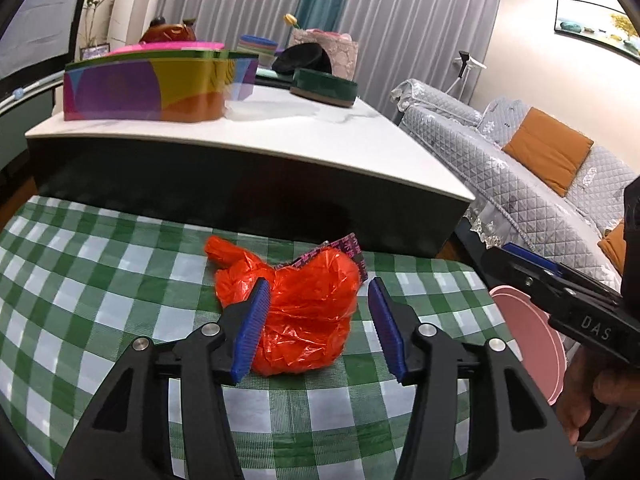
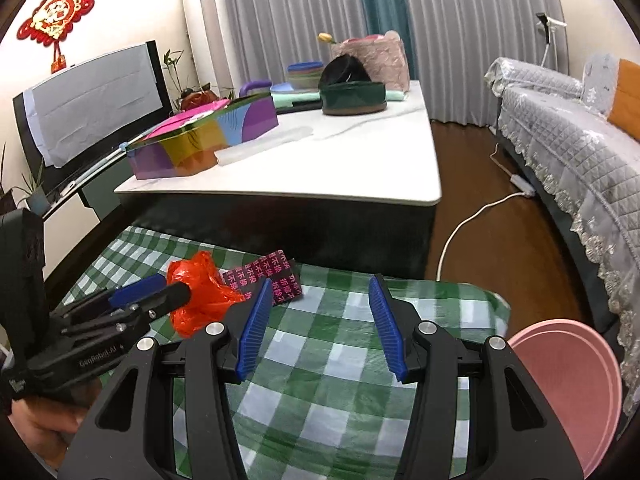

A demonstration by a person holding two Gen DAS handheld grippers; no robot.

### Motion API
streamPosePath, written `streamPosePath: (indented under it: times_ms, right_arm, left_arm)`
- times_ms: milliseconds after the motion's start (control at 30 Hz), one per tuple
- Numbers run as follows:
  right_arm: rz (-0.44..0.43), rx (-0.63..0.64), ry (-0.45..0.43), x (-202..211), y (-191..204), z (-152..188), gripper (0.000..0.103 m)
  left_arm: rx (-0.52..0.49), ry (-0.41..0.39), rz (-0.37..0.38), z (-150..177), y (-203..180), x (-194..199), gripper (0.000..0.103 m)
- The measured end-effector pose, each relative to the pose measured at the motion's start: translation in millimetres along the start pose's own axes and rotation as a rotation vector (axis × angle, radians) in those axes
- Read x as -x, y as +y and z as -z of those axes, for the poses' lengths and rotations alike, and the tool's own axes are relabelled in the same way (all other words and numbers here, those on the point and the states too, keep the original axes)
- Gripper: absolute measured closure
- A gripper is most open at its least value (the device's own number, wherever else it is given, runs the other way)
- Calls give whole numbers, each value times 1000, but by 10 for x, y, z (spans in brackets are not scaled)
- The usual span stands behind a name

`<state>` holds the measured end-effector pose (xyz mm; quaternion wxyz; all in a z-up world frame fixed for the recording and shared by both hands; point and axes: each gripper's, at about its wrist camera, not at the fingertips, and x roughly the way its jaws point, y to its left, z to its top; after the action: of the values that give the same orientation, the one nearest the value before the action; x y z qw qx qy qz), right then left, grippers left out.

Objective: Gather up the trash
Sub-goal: 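Grasp the red plastic bag with the left tool while the right tool grasps the pink printed card, then carry the red bag with the left tool while the right tool carries the pink card to the bin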

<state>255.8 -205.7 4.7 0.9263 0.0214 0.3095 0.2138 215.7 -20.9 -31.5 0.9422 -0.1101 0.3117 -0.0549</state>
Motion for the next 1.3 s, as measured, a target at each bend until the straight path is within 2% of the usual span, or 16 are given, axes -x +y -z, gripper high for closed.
streamPosePath:
  times_ms: [67, 100, 267, 433, 633, 767, 833, 900, 1033, 1300]
  right_arm:
    - [-22, 5, 12, -108, 38, -13, 52]
    - [-31, 8, 19, -184, 63, -18, 52]
    - [-76, -12, 78, -575, 94, 31, 52]
    - [-98, -57, 129, -938, 68, 61, 52]
    - [-145, -53, 187, -1191, 117, 35, 52]
    - [-154, -42, 195, -1186, 149, 46, 53]
    - [-163, -32, 203, -1187, 178, 55, 62]
    - [-174, -15, 208, -1173, 206, 64, 86]
    - [-210, 33, 210, -1045, 313, 123, 95]
    - [-142, 65, 150, -619, 441, 146, 102]
  left_arm:
    - [0, 15, -12, 5, 31, -42, 66]
    - [4, 14, -22, 5, 57, -41, 76]
    - [20, -2, -101, -17, 157, 36, 89]
    - [54, -13, -151, -41, 303, 92, 89]
    - [52, -7, -145, -70, 352, 86, 89]
    - [51, -3, -142, -68, 347, 79, 90]
    - [53, -3, -142, -65, 344, 83, 90]
    - [48, -1, -142, -60, 330, 73, 90]
    - [37, 2, -141, -57, 298, 85, 90]
    - [37, -2, -130, -34, 296, 232, 90]
